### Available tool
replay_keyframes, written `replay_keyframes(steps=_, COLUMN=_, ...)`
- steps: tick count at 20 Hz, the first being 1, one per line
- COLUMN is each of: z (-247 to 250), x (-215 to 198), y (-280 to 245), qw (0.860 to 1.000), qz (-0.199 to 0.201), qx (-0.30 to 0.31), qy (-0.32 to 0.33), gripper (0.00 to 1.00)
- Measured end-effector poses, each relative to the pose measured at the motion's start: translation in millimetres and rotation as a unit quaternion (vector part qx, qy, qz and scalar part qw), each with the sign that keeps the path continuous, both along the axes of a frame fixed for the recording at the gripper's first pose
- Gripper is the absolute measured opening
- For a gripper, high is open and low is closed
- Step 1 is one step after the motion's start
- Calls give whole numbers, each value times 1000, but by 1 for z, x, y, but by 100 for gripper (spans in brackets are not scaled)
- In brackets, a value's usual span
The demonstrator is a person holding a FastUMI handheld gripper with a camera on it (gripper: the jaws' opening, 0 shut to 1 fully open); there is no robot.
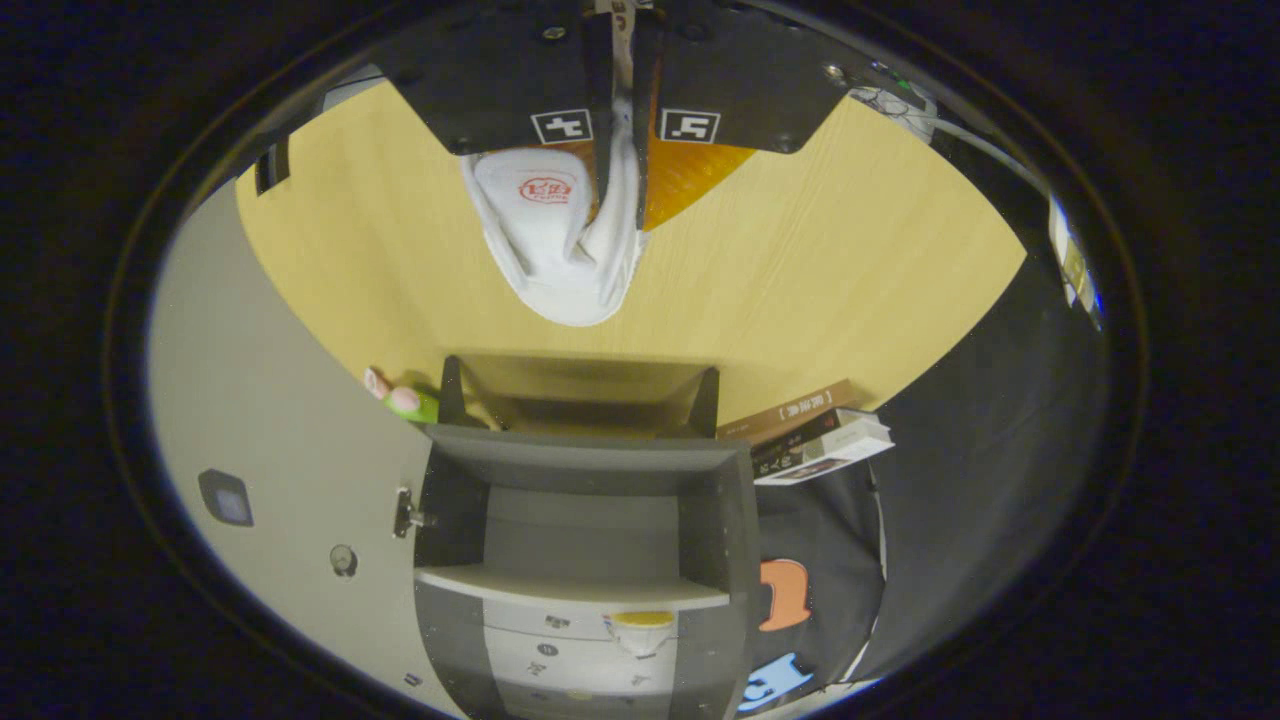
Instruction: Open the shoe cabinet door, grab the shoes and put them into the shoe cabinet, then close the shoe cabinet door.
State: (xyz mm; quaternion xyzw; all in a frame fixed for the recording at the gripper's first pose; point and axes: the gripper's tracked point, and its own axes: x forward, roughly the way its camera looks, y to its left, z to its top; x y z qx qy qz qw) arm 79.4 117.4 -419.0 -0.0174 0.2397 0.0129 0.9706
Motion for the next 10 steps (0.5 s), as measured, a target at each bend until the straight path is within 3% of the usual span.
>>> replay_keyframes(steps=10, z=215, x=18, y=-27, qw=991, qz=-19, qx=-17, qy=-133, gripper=11)
